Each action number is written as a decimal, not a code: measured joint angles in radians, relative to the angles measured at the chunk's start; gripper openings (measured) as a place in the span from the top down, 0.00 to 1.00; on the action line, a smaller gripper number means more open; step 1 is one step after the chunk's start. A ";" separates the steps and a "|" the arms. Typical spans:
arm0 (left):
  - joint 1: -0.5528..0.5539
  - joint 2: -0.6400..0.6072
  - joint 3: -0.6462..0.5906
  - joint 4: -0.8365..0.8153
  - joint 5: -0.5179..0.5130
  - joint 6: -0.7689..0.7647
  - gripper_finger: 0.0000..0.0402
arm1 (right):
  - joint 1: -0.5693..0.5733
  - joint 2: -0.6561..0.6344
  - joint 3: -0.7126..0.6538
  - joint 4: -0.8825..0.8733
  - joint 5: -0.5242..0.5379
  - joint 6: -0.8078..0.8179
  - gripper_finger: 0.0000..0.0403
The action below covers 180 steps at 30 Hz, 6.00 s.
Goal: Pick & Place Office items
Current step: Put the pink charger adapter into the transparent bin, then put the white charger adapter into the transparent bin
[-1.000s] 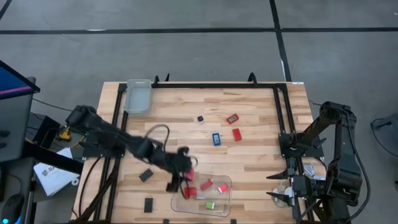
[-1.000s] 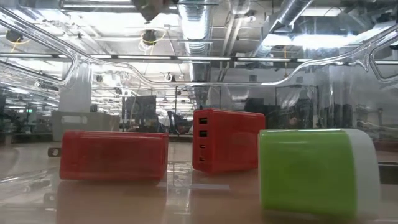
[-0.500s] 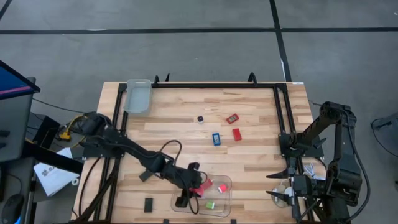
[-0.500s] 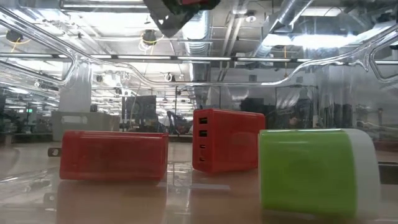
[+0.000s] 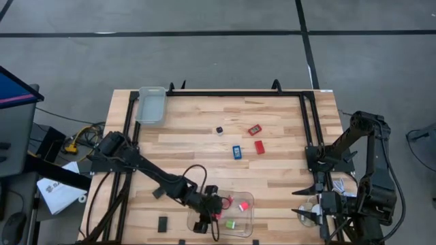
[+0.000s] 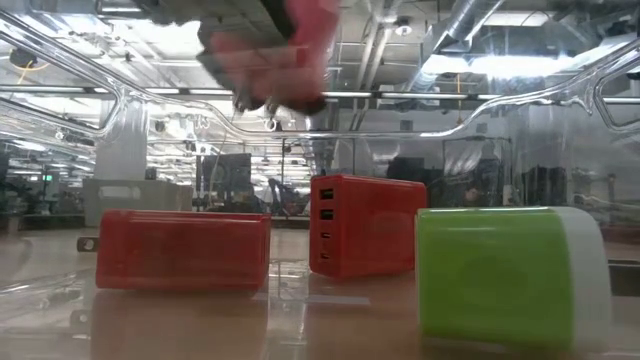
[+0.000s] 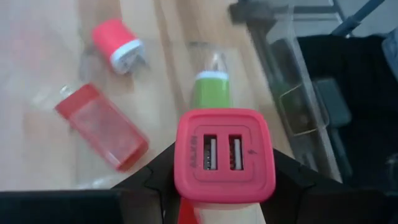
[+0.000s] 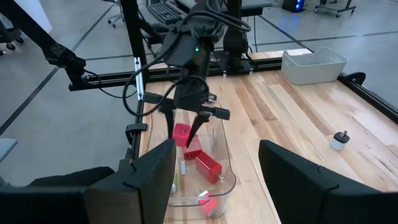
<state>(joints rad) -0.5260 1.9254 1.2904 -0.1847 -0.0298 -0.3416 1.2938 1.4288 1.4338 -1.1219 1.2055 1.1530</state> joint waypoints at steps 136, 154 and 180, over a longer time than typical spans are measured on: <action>0.825 -0.061 0.003 -0.251 0.015 0.205 0.18 | 0.000 0.000 0.000 -0.032 -0.003 -0.009 0.44; 0.803 0.147 0.145 -0.321 -0.062 0.296 0.23 | 0.002 0.000 0.000 -0.034 -0.007 -0.004 0.44; 0.824 0.205 0.224 -0.427 -0.073 0.257 0.69 | 0.073 0.074 -0.001 -0.034 0.029 0.075 0.44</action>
<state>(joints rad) 0.2976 2.1304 1.5143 -0.6121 -0.1024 -0.0845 1.3665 1.5025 1.4330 -1.1557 1.2343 1.2280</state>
